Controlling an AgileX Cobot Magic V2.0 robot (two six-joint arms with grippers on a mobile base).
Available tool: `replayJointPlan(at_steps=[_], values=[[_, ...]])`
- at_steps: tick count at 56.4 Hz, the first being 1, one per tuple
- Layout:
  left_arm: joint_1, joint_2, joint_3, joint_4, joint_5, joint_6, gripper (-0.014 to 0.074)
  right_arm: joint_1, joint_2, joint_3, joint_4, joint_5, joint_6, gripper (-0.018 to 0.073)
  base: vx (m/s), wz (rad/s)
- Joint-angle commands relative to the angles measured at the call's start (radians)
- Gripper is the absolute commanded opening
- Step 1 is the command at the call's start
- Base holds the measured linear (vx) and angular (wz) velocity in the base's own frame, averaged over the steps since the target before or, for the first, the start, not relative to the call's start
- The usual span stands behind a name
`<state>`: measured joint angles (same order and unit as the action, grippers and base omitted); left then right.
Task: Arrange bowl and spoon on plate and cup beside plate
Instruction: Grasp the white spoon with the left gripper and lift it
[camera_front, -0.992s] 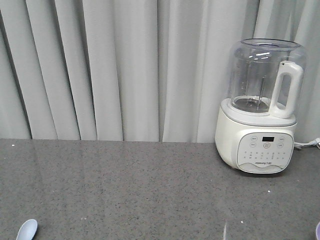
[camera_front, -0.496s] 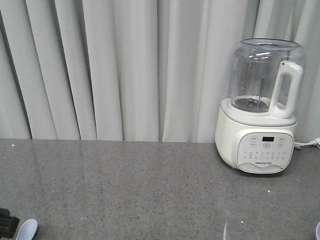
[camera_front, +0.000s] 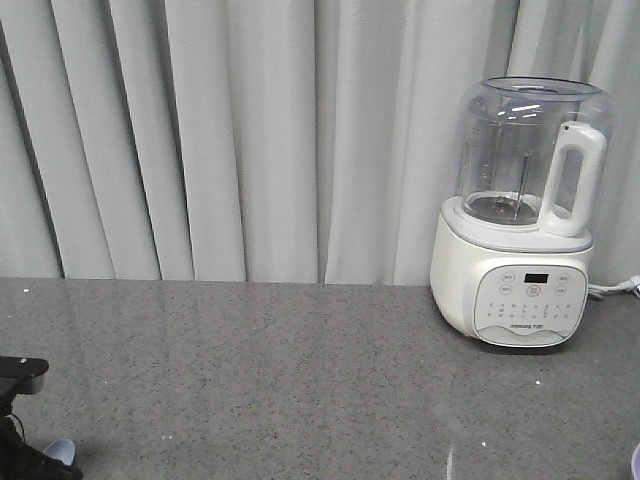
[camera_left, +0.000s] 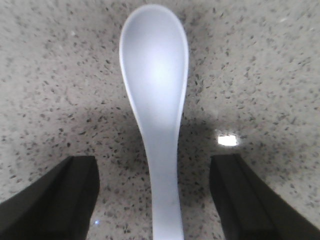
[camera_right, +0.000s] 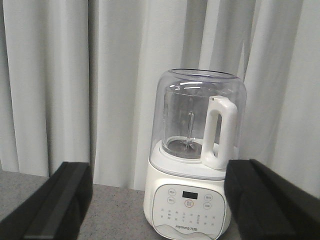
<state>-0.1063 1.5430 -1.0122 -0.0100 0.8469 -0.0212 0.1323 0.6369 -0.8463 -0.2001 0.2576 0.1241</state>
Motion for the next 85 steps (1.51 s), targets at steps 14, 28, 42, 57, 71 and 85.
replayJointPlan(at_steps=[14, 28, 42, 57, 71, 85], values=[[-0.010, 0.022, -0.033, -0.010, -0.044, -0.017, 0.0375, 0.001, 0.003, -0.035, -0.014, -0.069, -0.011, 0.0585, 0.00, 0.00], [-0.010, 0.017, -0.033, -0.011, -0.057, -0.010, -0.0009, 0.001, 0.003, -0.035, -0.013, -0.034, -0.011, 0.0585, 0.00, 0.00], [-0.010, -0.165, -0.033, -0.226, -0.197, 0.092, -0.0008, 0.001, 0.003, -0.035, -0.032, 0.053, -0.011, 0.0585, 0.00, 0.00], [-0.010, -0.395, -0.033, -0.461, -0.298, 0.296, -0.0008, 0.001, 0.003, -0.035, -0.031, 0.050, -0.008, 0.0585, 0.00, 0.00], [-0.010, -0.527, -0.033, -0.461, -0.346, 0.316, -0.0008, 0.000, 0.017, -0.039, -0.031, 0.255, 0.058, 0.0580, 0.00, 0.00], [-0.010, -0.551, -0.033, -0.461, -0.341, 0.316, -0.0008, 0.000, 0.126, -0.046, -0.044, 0.444, 0.138, 0.0544, 0.00, 0.00]])
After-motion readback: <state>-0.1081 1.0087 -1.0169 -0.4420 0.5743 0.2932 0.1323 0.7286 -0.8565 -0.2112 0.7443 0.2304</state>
